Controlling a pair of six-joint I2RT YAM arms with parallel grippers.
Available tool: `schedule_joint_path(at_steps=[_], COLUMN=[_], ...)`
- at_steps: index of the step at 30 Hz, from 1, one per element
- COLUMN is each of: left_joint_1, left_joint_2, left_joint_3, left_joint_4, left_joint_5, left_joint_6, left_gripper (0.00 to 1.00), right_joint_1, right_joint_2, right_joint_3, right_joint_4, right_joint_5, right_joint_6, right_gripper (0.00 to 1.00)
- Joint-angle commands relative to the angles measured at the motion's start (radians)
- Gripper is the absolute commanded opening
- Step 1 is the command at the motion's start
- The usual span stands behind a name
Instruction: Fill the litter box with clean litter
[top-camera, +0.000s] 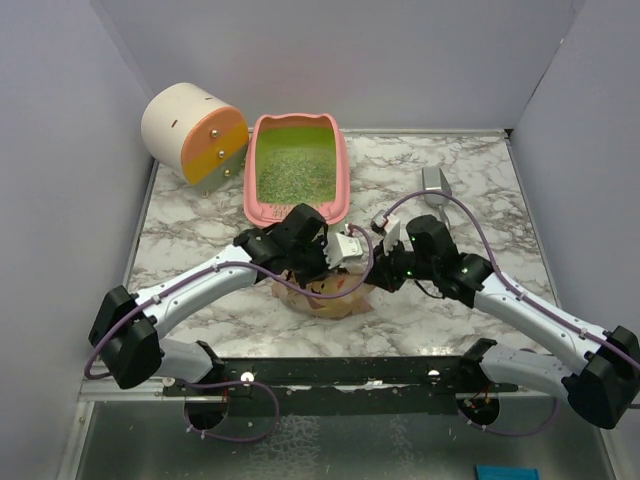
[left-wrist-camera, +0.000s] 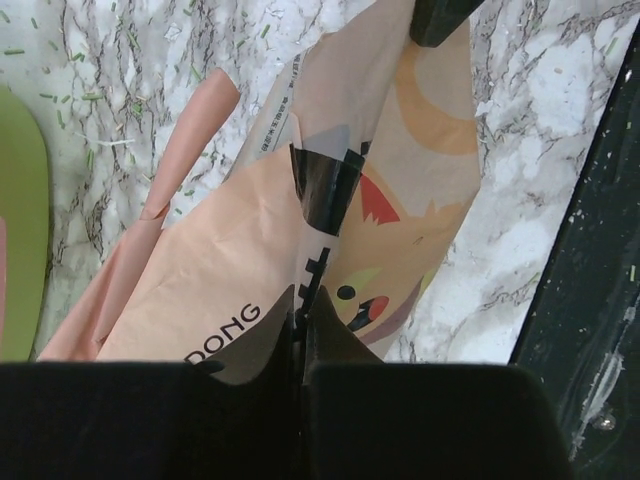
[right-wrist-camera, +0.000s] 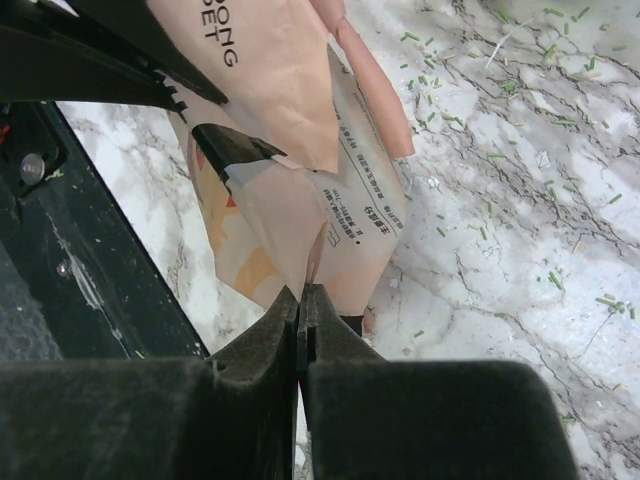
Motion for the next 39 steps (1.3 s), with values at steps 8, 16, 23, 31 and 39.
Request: schedule_joint_path(at_steps=[8, 16, 23, 31, 39], left_joint_1=[0.012, 0.012, 0.012, 0.013, 0.013], left_joint_2=[-0.268, -0.473, -0.578, -0.618, -0.611], left_joint_3=[-0.052, -0.179, -0.293, -0.293, -0.2], left_joint_4=[0.169, 0.336, 0.422, 0.415, 0.413], left_joint_5=[-0.027, 0.009, 0.026, -0.189, -0.188], left_joint_6=[-0.162, -0.232, -0.279, -0.318, -0.288], left_gripper=[0.39, 0.99, 0.74, 0.06, 0.47], right_joint_1=[0.002, 0.002, -0.133, -0.516, -0.684], right_joint_2=[-0.087, -0.056, 0.138, 0.349, 0.346], right_joint_3=[0.054, 0.24, 0.389, 0.328, 0.097], right_joint_4=[0.014, -0.084, -0.087, 0.032, 0.174], right_joint_5=[0.14, 0.285, 0.33, 0.094, 0.108], right_joint_6=[0.106, 0.105, 0.115, 0.253, 0.361], right_gripper=[0.54, 0.65, 0.72, 0.51, 0.51])
